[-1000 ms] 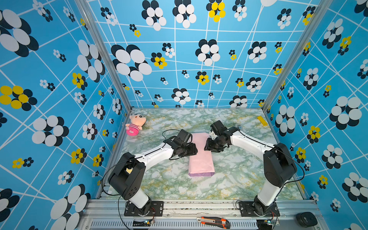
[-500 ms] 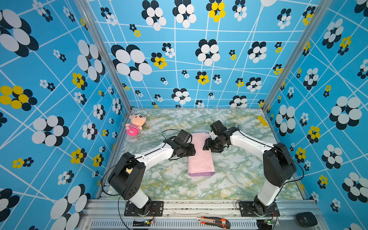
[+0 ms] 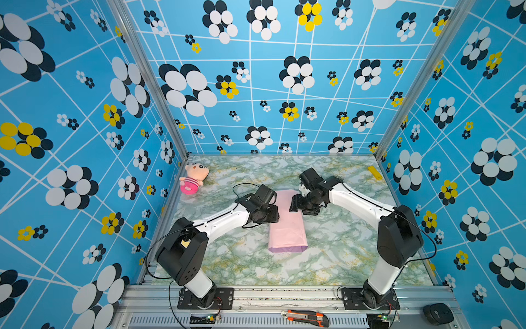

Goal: Wrap a gift box in wrapping paper
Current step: Smooth out the wrapping paper at the center of the table.

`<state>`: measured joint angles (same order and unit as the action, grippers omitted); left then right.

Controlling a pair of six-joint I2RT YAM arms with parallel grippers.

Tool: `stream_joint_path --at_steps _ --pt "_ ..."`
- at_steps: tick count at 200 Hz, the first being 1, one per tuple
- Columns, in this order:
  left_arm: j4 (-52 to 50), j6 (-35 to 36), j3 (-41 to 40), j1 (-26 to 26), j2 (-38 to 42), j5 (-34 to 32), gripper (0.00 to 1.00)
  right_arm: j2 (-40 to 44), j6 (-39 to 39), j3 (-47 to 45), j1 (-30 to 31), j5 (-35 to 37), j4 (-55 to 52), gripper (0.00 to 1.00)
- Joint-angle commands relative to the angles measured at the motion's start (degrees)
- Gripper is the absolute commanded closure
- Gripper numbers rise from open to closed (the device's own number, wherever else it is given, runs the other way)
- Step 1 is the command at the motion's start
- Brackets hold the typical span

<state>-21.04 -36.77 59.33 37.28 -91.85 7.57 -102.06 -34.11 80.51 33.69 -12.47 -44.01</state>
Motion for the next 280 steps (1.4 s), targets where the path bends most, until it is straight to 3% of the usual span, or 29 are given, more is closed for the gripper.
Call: stream_joint_path --at_steps 1,32,77,132,161,218,280 --pt "-1.5 1.1 1.6 0.5 -1.1 -1.1 0.47 -1.7 1.4 1.6 0.8 1.9 -3.9 0.38" --pt "-1.3 1.0 2.1 0.6 -1.4 -0.8 0.47 -2.9 1.4 1.4 1.1 1.7 -3.6 0.38" --pt "-1.2 1.1 2.1 0.9 -1.7 -0.8 0.48 -2.4 1.6 1.4 1.1 3.8 -4.0 0.28" --pt "-1.6 1.5 3.2 1.0 -1.6 -1.2 0.48 -3.4 1.2 1.1 1.2 1.2 -2.1 0.52" --pt "-2.4 1.9 4.4 1.0 -1.1 -1.5 0.41 -3.1 1.0 0.3 1.2 1.9 -2.4 0.61" --pt "-3.2 1.5 3.8 -0.7 2.7 -1.4 0.39 -3.2 0.0 -0.4 1.1 3.2 -2.1 0.70" --pt "0.8 -1.3 -2.3 -1.2 3.6 2.1 0.41 -2.3 -0.4 -0.9 0.6 2.5 -1.4 0.68"
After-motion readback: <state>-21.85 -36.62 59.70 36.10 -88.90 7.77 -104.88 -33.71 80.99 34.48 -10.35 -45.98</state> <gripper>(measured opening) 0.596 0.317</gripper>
